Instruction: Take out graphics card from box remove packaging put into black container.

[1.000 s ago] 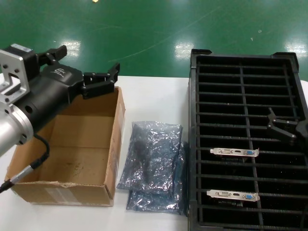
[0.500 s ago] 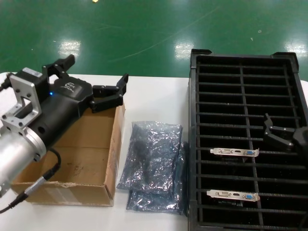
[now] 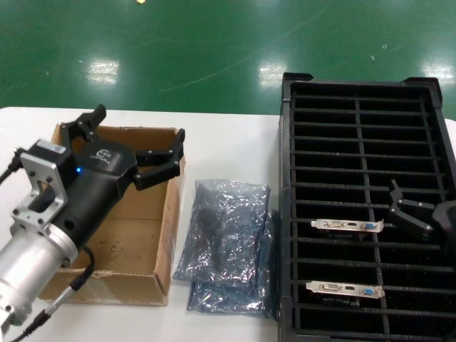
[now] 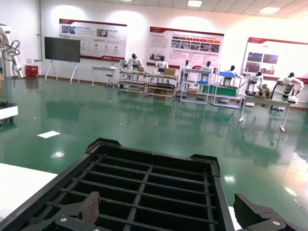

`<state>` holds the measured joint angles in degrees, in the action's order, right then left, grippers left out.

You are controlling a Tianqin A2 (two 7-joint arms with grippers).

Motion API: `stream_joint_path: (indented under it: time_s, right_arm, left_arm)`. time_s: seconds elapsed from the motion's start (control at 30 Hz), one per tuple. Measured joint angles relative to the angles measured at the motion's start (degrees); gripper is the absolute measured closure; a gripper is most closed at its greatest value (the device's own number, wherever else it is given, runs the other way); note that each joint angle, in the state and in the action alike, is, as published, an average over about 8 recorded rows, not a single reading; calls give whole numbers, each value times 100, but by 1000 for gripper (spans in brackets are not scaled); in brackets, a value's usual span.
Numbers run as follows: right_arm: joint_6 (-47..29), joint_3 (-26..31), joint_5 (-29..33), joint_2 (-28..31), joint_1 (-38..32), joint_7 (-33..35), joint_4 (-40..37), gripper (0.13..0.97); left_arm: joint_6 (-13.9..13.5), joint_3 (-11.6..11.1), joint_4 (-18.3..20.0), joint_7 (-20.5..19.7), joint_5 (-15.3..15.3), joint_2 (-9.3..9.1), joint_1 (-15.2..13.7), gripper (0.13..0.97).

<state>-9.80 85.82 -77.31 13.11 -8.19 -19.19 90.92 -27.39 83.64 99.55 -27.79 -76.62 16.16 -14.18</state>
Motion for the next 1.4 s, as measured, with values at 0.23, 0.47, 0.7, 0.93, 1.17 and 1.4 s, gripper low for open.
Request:
stream_joint_path:
  time_s: [0.23,0.47,0.7,0.93,1.17,1.4]
  right_arm:
    - [204,122,-536,85,169,399,16,129]
    - [408,243,-1073,169,340,795,31,129]
    - [611,365,-1610,254,510,1196,47,129]
    - [811,484,-2136,337,677,1585,63,129]
    - [904,539,-2380,376,755,1770,70,129]
    - [907,542,-2390,377,758,1776,70,129]
  left_arm:
    - [569,166,-164,578,-551,21,293,132]
    - [1138,334,-327,1155,-1102,43,589,132]
    - [1707,501,-491,1733,-1653,64,884,132]
    - [2264,665,-651,2299,-2193,86,1173,132]
    - [2524,741,-726,2563,-2444,95,1307,132]
    - [2534,744,-729,2572,-2453,96,1312,132]
